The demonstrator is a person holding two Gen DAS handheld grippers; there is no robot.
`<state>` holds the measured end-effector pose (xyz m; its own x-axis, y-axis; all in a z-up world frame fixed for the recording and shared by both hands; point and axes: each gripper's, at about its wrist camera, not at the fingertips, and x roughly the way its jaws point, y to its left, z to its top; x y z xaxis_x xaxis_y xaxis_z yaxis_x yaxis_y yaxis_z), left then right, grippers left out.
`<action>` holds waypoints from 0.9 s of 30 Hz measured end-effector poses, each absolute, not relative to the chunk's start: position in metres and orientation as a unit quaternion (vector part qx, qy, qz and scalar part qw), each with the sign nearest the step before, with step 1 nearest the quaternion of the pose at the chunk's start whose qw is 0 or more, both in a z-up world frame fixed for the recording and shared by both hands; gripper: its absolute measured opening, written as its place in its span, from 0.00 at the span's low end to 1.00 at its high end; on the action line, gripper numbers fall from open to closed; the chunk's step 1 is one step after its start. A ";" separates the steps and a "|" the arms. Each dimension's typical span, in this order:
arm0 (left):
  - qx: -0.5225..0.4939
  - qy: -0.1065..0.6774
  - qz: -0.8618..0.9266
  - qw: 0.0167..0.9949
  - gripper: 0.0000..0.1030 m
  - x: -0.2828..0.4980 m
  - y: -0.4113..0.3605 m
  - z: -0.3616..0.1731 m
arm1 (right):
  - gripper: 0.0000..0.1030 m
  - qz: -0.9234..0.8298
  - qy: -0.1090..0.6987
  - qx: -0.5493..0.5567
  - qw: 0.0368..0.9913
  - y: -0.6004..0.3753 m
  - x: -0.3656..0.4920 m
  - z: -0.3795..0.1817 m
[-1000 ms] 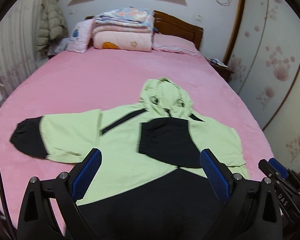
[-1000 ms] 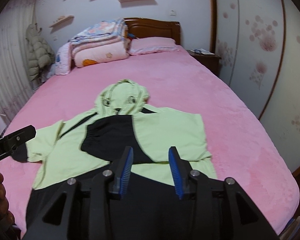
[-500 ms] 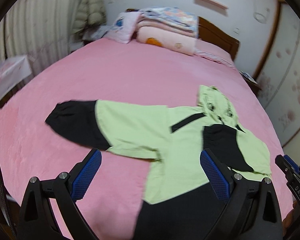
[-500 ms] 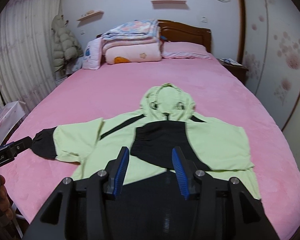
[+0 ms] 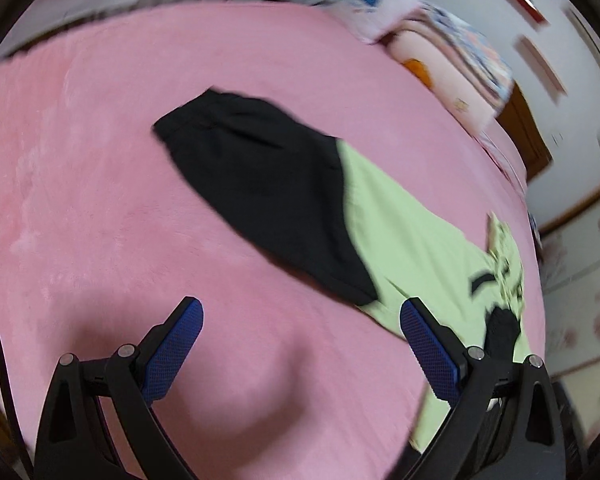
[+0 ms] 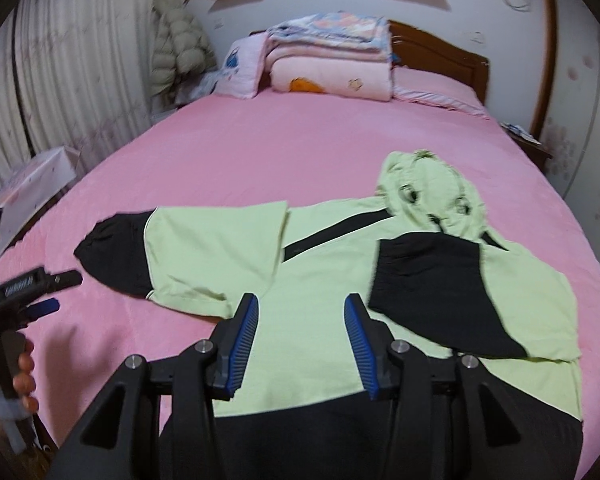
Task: Fold large clothes
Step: 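Grasp the other black sleeve cuff with the left tool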
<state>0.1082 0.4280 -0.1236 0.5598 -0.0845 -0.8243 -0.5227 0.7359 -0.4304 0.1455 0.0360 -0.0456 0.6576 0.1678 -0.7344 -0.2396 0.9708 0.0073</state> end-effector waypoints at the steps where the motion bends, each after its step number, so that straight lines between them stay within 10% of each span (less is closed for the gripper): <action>1: -0.347 0.448 0.138 0.812 0.96 0.112 0.439 -0.133 | 0.44 0.114 0.402 -0.050 0.907 0.041 0.148 -0.050; 17: -0.309 0.460 0.169 0.815 0.96 0.198 0.481 -0.202 | 0.43 0.124 0.442 -0.072 0.885 0.070 0.183 -0.110; 18: -0.305 0.454 0.171 0.819 0.87 0.201 0.480 -0.201 | 0.43 0.123 0.443 -0.071 0.885 0.068 0.184 -0.111; 21: -0.282 0.453 0.176 0.827 0.08 0.212 0.475 -0.197 | 0.43 0.117 0.447 -0.068 0.884 0.063 0.188 -0.115; 27: -0.200 0.397 0.169 0.880 0.04 0.212 0.426 -0.135 | 0.43 0.103 0.448 -0.056 0.886 0.044 0.190 -0.117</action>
